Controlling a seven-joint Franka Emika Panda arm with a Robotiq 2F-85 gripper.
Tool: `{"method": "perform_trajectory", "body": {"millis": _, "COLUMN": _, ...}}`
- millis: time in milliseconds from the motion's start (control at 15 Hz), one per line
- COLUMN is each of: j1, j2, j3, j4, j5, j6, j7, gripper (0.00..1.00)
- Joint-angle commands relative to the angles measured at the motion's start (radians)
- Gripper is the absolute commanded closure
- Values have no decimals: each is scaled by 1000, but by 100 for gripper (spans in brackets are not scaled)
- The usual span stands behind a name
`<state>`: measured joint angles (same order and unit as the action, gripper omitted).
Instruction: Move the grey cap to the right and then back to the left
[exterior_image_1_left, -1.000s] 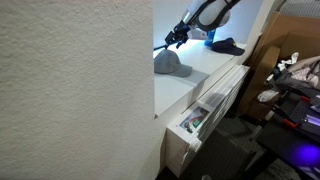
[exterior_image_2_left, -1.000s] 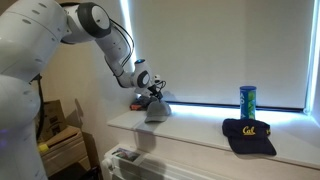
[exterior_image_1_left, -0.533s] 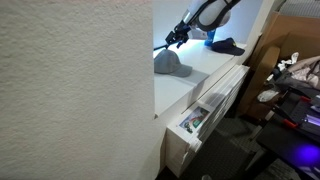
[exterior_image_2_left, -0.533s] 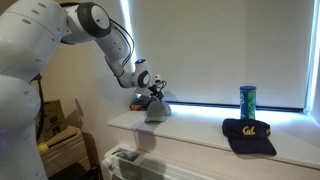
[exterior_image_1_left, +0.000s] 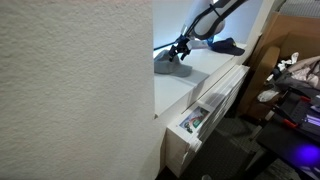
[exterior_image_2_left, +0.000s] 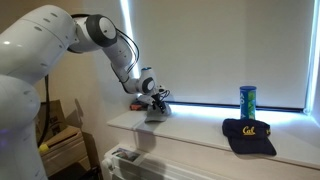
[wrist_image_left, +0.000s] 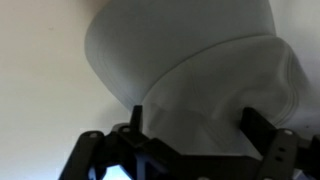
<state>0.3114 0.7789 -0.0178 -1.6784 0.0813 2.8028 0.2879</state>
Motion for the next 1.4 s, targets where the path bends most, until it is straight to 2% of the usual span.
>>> {"method": "perform_trajectory", "body": {"millis": 0, "j1": -17, "j2": 3, "j3": 22, "j4": -5, "j5": -2, "j6": 51, "j7": -5, "gripper": 0}}
{"method": "perform_trajectory", "body": {"millis": 133, "j1": -28, "j2": -29, "j3": 45, "j4": -57, "j5": 3, "j6": 145, "j7": -32, "gripper": 0}}
{"method": "perform_trajectory", "body": {"millis": 267, "j1": -24, "j2": -30, "j3": 50, "j4": -68, "j5": -2, "j6": 191, "j7": -42, "gripper": 0}}
{"method": "perform_trajectory", "body": {"millis": 333, "j1": -17, "j2": -25, "j3": 47, "j4": -67, "j5": -4, "j6": 199, "j7": -43, "gripper": 25}}
{"method": "perform_trajectory", "body": {"millis": 400, "j1": -12, "j2": -22, "j3": 43, "j4": -68, "j5": -2, "j6": 212, "j7": -38, "gripper": 26}}
{"method": "perform_trajectory", "body": {"millis": 533, "j1": -6, "j2": -15, "j3": 37, "j4": -64, "j5": -4, "j6": 209, "j7": -38, "gripper": 43}}
{"method": "perform_trajectory", "body": {"millis": 733, "j1": 14, "j2": -6, "j3": 11, "j4": -55, "j5": -7, "j6": 197, "j7": -21, "gripper": 62}}
{"method": "perform_trajectory", "body": {"millis": 933, "j1": 48, "j2": 2, "j3": -31, "j4": -48, "j5": -15, "j6": 189, "j7": 1, "gripper": 84}}
{"method": "perform_trajectory", "body": {"millis": 1067, "j1": 80, "j2": 6, "j3": -67, "j4": -52, "j5": -27, "j6": 206, "j7": 10, "gripper": 98}}
{"method": "perform_trajectory", "body": {"millis": 1133, "j1": 112, "j2": 7, "j3": -103, "j4": -60, "j5": -40, "j6": 227, "j7": 21, "gripper": 99}}
{"method": "perform_trajectory", "body": {"millis": 1267, "j1": 215, "j2": 4, "j3": -219, "j4": -84, "j5": -81, "j6": 329, "j7": 52, "gripper": 100}}
{"method": "perform_trajectory", "body": {"millis": 1333, "j1": 263, "j2": 19, "j3": -275, "j4": -31, "j5": -82, "j6": 344, "j7": 66, "gripper": 100}}
